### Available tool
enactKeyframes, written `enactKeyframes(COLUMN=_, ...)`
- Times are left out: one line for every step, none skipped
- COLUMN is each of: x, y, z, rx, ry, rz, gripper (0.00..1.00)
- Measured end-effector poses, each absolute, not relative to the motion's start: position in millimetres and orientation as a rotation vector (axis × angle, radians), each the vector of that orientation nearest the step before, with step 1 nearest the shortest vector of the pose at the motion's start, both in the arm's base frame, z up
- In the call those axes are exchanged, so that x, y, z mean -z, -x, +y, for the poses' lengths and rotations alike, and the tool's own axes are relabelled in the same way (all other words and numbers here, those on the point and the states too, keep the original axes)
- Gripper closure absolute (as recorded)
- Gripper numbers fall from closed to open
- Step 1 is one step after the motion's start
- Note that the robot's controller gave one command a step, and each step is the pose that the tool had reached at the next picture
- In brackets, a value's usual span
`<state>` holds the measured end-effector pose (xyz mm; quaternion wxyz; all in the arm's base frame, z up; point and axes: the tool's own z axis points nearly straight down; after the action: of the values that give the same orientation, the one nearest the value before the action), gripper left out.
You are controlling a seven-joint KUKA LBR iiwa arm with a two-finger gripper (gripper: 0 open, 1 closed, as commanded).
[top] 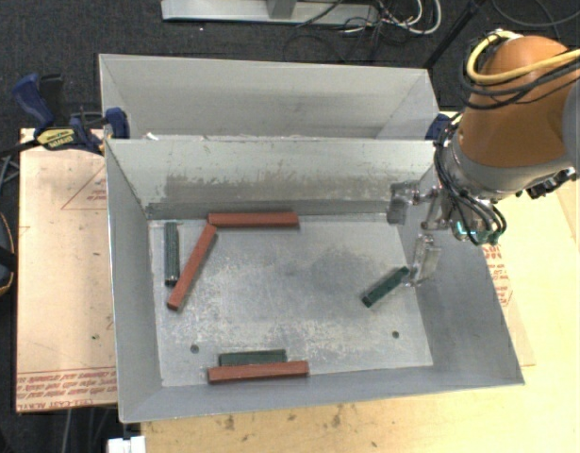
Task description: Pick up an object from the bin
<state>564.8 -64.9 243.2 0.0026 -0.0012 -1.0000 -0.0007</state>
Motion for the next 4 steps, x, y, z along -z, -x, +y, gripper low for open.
enactKeyframes(x=-247.0, y=-566.1, z=-64.7, rx=0.001, ry=0.001, rz=-3.143, gripper=0.00)
enactKeyframes(x=-197.8, y=-533.9, z=-64.0, rx=0.000, ry=0.024, rz=-3.149, gripper=0.00)
enactKeyframes(x=-130.5, y=-513.8, z=-89.6, rx=0.000, ry=0.021, rz=-3.146, gripper=0.00)
enactKeyframes(x=-70.8, y=-585.4, z=-100.2, rx=0.000, ry=0.005, rz=-3.145, gripper=1.00)
